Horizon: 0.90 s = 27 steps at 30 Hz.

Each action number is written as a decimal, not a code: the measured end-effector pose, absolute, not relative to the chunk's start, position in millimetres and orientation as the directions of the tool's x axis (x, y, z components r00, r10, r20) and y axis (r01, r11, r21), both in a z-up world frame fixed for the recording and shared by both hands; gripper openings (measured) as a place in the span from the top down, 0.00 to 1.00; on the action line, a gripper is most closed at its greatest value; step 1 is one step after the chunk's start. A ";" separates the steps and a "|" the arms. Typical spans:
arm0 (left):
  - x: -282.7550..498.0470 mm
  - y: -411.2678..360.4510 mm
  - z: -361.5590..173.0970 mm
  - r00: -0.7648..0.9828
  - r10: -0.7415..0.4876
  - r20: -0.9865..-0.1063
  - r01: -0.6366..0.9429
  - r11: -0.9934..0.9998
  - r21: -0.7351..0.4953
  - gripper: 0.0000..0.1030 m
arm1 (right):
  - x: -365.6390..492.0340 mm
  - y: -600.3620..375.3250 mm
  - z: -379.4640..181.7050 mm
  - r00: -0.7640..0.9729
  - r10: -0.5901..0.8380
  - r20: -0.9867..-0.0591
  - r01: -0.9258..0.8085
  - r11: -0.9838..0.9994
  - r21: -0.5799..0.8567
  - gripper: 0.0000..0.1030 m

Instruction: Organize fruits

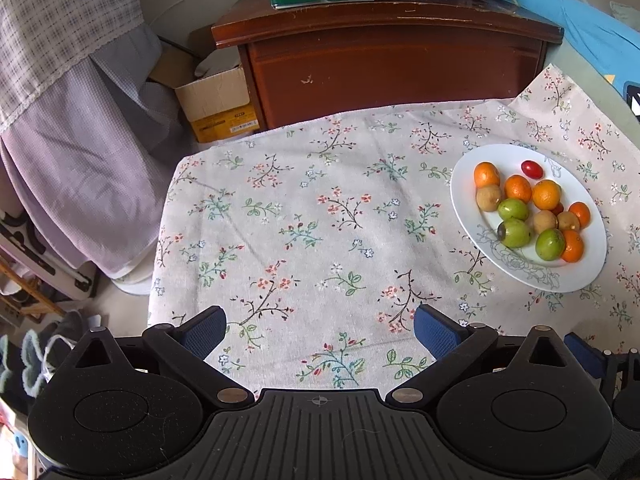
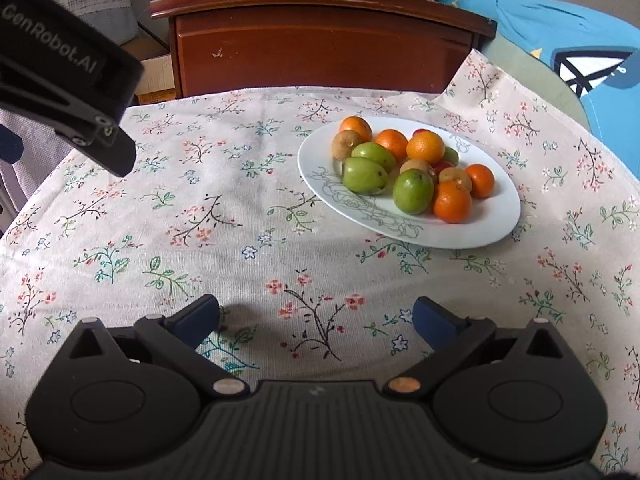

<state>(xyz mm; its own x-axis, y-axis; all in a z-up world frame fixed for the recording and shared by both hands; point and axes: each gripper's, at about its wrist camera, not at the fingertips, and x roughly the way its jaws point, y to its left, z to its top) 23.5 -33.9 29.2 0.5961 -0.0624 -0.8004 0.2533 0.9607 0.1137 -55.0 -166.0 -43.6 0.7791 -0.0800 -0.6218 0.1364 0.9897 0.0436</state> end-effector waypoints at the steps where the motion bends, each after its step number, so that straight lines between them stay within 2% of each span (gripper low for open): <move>1: 23.3 -33.7 28.5 0.595 -0.061 -0.801 0.254 0.960 0.116 0.02 | -54.8 -163.4 -44.2 0.792 -0.094 -0.603 0.139 0.990 0.028 0.01; 6: 22.3 -29.6 25.5 0.589 -0.058 -0.806 0.253 0.961 0.115 0.02 | -44.3 -167.6 -45.3 0.790 -0.093 -0.606 0.182 0.979 0.087 0.00; 27: 23.6 -22.6 11.8 0.554 -0.050 -0.831 0.237 0.966 0.100 0.02 | -45.2 -165.8 -45.6 0.794 -0.094 -0.601 0.178 0.981 0.082 0.01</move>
